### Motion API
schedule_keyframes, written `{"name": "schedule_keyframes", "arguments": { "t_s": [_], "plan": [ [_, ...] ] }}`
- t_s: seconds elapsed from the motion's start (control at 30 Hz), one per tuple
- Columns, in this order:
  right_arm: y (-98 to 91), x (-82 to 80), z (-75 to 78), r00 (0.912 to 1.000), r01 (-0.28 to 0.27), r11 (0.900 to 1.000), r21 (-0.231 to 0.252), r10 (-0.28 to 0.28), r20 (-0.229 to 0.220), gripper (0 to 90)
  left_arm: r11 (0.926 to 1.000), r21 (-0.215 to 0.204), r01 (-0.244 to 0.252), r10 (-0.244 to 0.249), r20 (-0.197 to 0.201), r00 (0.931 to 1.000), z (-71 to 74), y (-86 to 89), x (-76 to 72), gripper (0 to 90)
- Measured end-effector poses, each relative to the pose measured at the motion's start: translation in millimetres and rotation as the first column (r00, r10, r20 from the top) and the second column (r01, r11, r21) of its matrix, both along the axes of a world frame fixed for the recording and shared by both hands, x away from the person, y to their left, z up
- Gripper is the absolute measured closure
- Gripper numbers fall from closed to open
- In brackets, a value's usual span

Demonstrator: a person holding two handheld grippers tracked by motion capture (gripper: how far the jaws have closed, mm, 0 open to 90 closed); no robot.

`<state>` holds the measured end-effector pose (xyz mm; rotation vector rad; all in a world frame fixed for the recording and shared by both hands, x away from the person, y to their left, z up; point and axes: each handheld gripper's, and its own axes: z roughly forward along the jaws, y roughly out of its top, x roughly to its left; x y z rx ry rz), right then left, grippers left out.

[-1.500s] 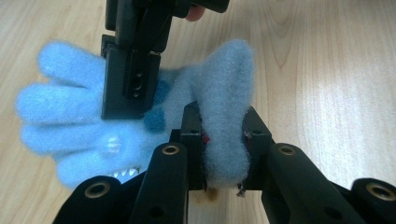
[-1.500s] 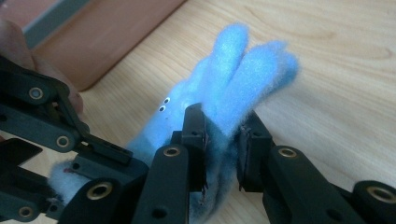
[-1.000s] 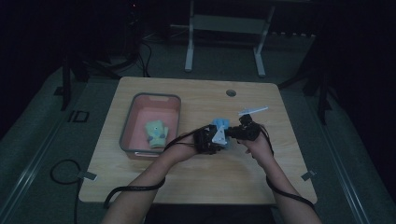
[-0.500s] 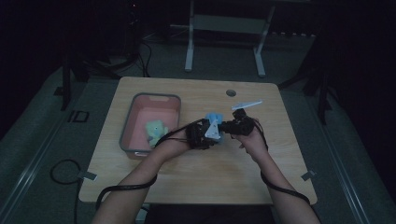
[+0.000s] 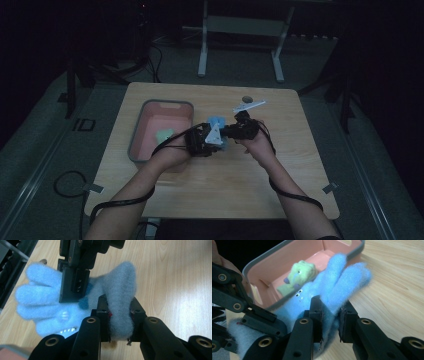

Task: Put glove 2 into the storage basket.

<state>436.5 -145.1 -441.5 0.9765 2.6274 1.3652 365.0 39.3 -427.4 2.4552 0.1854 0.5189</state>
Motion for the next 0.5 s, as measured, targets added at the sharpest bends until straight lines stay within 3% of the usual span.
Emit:
{"name": "schedule_keyframes", "arguments": {
  "t_s": [0.5],
  "plan": [
    [49.0,4.4,6.5,0.9982,-0.056,0.9984,-0.004,0.056,0.021,76.1,0.9975,0.017,-0.069,0.069,0.003,0.9976,6.4,41.7,-5.5,76.3]
  ]
}}
